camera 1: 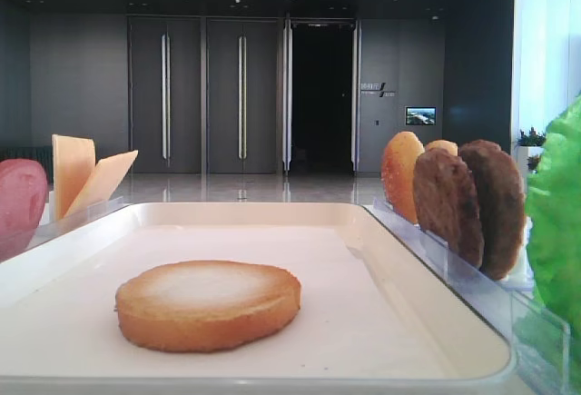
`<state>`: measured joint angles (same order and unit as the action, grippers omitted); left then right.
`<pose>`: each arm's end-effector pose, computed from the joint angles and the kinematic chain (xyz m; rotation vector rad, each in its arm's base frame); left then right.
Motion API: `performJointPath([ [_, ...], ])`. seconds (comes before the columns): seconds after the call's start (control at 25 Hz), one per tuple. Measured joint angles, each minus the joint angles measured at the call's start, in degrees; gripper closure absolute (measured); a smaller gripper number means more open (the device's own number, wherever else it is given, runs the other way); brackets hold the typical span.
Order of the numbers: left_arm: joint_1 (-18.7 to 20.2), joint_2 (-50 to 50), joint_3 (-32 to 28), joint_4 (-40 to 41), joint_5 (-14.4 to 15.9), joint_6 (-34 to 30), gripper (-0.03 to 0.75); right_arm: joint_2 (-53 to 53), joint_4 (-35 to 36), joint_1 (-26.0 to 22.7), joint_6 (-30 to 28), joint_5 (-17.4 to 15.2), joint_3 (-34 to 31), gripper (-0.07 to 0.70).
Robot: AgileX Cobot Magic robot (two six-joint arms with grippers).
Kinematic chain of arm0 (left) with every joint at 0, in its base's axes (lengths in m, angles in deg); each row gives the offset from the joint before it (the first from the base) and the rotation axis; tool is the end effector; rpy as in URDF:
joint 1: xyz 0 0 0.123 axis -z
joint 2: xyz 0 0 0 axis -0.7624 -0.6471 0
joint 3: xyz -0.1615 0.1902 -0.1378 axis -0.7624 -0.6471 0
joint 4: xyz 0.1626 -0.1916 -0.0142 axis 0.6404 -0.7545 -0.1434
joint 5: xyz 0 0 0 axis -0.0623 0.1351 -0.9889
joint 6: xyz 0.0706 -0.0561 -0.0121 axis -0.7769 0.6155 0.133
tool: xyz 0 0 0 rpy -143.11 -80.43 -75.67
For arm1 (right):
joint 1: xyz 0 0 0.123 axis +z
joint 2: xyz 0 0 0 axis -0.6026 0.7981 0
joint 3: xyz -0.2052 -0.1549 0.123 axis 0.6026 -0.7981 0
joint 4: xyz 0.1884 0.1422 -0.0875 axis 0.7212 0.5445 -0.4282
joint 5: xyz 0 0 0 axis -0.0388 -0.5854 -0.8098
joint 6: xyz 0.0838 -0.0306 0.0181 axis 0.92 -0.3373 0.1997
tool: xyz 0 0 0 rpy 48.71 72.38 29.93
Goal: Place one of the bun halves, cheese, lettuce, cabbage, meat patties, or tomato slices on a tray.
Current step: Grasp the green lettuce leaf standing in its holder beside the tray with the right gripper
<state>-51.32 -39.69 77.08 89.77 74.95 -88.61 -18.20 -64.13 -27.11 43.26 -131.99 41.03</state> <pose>0.0030 0.0029 0.2659 -0.0222 2.1749 0.0659 -0.0088 -0.0023 0.2701 -0.1654 2.1129 0.1028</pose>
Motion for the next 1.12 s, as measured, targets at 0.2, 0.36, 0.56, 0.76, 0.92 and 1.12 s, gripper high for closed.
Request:
performJointPath([
  [0.2, 0.0, 0.0, 0.0, 0.04, 0.0, 0.0, 0.379, 0.0, 0.0, 0.0, 0.0, 0.0, 0.0, 0.338],
  [0.36, 0.0, 0.0, 0.0, 0.04, 0.0, 0.0, 0.405, 0.0, 0.0, 0.0, 0.0, 0.0, 0.0, 0.338],
  [0.56, 0.0, 0.0, 0.0, 0.04, 0.0, 0.0, 0.413, 0.0, 0.0, 0.0, 0.0, 0.0, 0.0, 0.338],
  [0.76, 0.0, 0.0, 0.0, 0.04, 0.0, 0.0, 0.417, 0.0, 0.48, 0.0, 1.01, -0.39, 0.25, 0.338],
  [0.92, 0.0, 0.0, 0.0, 0.04, 0.0, 0.0, 0.419, 1.57, 0.48, 0.0, 2.6, -4.29, 3.2, 0.338],
  [1.12, 0.0, 0.0, 0.0, 0.04, 0.0, 0.0, 0.42, 10.84, 1.04, 0.0, 3.05, -4.91, 7.77, 0.338],
])
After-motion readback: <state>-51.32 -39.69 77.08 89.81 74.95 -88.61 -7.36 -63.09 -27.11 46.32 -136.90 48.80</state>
